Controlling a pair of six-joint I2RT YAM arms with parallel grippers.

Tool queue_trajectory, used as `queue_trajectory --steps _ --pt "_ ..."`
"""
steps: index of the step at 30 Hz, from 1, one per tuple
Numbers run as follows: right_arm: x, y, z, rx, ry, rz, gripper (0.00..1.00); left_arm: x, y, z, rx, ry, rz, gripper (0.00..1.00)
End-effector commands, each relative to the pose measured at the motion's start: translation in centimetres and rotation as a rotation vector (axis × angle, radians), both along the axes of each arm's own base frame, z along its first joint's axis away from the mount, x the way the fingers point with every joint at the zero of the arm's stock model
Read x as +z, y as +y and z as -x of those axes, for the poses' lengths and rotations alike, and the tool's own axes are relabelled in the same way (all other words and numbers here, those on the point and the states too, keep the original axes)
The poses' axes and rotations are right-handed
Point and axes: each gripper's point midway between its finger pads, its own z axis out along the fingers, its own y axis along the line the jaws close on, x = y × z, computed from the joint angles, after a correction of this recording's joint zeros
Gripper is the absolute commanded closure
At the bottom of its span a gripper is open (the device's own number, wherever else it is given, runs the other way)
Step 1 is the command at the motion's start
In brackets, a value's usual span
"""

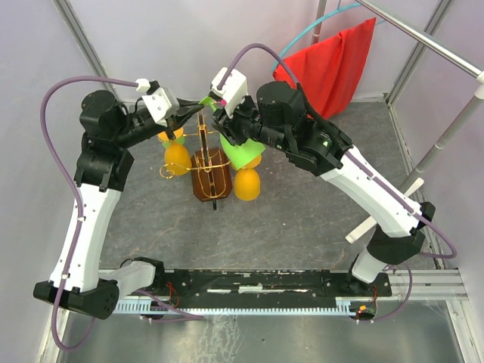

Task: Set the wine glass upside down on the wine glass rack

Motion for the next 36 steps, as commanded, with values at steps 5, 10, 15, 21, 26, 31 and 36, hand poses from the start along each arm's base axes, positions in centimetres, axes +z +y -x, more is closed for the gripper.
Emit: queue_trajectory --steps 5,10,15,21,26,31,36 --pt "2.7 0.6 -1.0 -0.018 -0.075 -0.085 0.64 1.1 0.1 1.2 0.001 -0.070 -0.004 0.97" --pt "2.0 1.2 -1.6 -0.020 -0.066 -0.072 0.64 1.4 0.2 1.7 0.005 -0.091 -0.005 0.97" --pt "1.0 1.6 -2.3 -0.027 -0.053 -0.047 0.68 1.7 0.5 2.2 0.014 -0.117 -0.004 0.97" --pt "0.3 1.6 -2.8 -0.041 -0.051 -0.020 0.74 2.0 0.5 2.6 0.013 -0.138 0.000 0.97" --pt "0.4 1.1 -3.0 -0.056 -0.057 -0.009 0.81 2.1 0.7 2.2 0.032 -0.144 -0.001 0.95" --pt "0.3 0.1 -3.0 -0.081 -0.065 0.011 0.88 1.9 0.9 1.7 0.050 -0.139 -0.004 0.93" --pt "0.1 -1.1 -3.4 -0.124 -0.069 0.017 0.99 2.0 0.9 1.4 0.059 -0.139 0.005 0.65"
